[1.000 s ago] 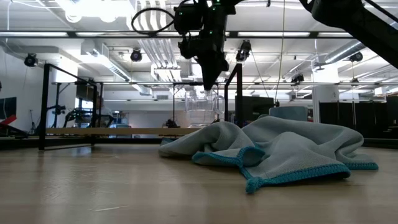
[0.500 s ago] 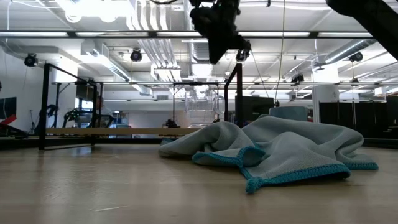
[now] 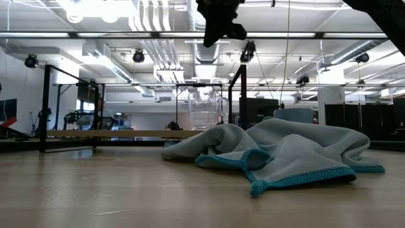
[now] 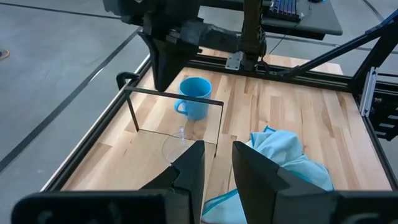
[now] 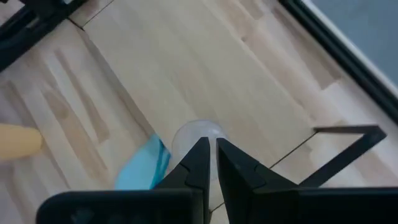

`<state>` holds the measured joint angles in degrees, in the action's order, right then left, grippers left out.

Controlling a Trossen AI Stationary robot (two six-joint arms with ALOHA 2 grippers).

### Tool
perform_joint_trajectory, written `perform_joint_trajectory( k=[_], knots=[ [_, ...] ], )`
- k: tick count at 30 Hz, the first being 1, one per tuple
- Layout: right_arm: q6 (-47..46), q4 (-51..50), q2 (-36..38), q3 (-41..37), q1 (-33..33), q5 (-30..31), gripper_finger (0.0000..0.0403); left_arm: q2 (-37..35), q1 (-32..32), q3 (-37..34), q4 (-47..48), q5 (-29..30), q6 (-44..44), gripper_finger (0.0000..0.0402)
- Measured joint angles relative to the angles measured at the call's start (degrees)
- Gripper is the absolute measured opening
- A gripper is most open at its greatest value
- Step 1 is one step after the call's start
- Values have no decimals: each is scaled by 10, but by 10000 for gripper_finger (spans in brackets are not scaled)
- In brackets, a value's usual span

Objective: Stack small to large cups/mugs on shelf
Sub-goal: Put the blue cup on the shelf

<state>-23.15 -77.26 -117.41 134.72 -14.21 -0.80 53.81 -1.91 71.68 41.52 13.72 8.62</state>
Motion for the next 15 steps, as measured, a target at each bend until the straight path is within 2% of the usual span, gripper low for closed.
perform_joint_trajectory(
  k=[3, 6, 10, 15],
  knots=[
    [37, -36, 3, 0, 6, -56, 22, 1, 0, 0, 1, 0, 1, 68],
    [78, -126, 6, 0, 17, -117, 22, 1, 0, 0, 8, -2, 34, 68],
    [76, -124, 17, -14, 39, -132, 22, 3, 0, 0, 76, -39, 93, 68],
    [58, -127, 29, -14, 70, -134, 22, 6, -2, 0, 193, -124, 195, 68]
  ],
)
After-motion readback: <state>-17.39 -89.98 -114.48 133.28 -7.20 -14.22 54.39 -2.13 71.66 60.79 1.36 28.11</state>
